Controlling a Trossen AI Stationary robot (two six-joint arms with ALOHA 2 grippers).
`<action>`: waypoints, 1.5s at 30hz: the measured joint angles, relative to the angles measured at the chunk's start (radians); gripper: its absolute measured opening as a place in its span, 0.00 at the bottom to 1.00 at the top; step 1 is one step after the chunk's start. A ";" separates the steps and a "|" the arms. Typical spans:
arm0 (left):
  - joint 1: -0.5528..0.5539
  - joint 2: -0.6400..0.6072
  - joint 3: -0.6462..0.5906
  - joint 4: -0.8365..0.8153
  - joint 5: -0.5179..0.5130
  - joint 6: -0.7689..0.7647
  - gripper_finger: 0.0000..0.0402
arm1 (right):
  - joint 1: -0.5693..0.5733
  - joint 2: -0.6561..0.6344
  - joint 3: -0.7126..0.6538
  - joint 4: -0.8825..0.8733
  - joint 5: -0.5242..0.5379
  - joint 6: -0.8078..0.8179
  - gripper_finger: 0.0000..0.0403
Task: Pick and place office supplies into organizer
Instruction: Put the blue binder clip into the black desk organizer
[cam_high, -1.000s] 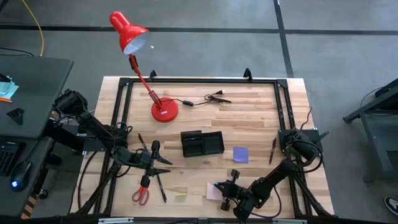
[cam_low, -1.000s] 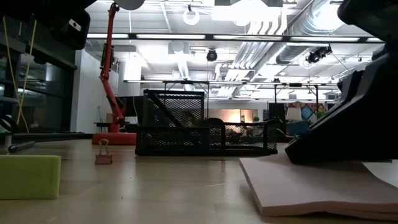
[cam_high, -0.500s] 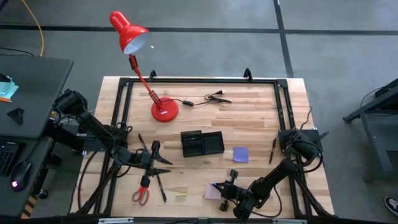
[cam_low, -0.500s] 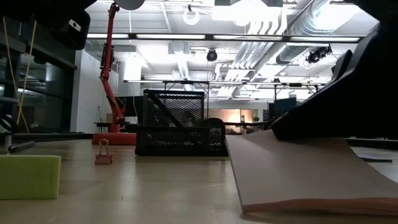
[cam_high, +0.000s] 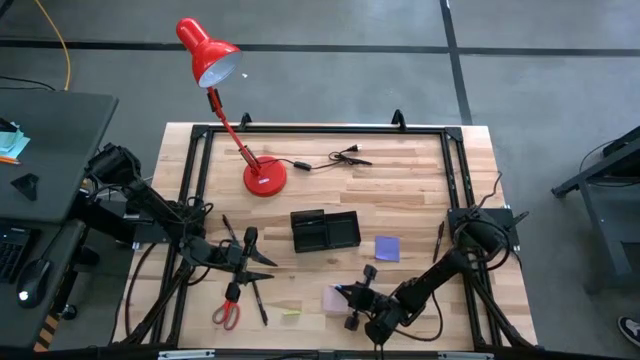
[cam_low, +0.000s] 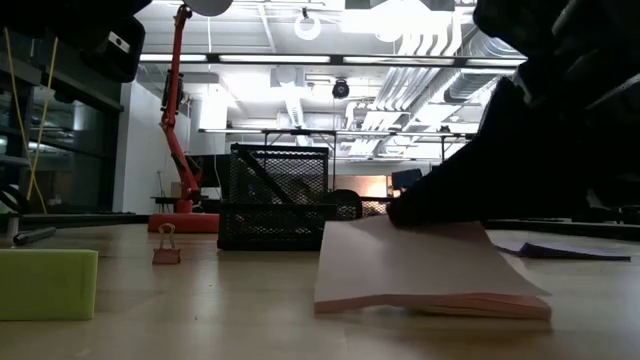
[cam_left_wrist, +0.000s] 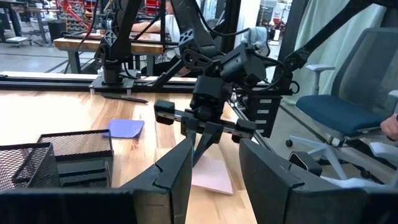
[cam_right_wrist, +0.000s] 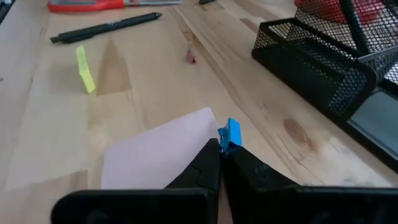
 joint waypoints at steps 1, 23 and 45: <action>0.000 0.000 0.000 -0.001 0.000 0.000 0.31 | 0.000 0.000 0.000 0.004 0.004 0.000 0.01; 0.000 0.000 0.000 -0.004 0.000 0.000 0.31 | 0.000 -0.002 -0.006 0.017 0.007 -0.012 0.06; 0.000 0.000 0.000 -0.007 0.000 -0.002 0.31 | -0.023 -0.002 -0.006 0.057 -0.024 -0.054 0.04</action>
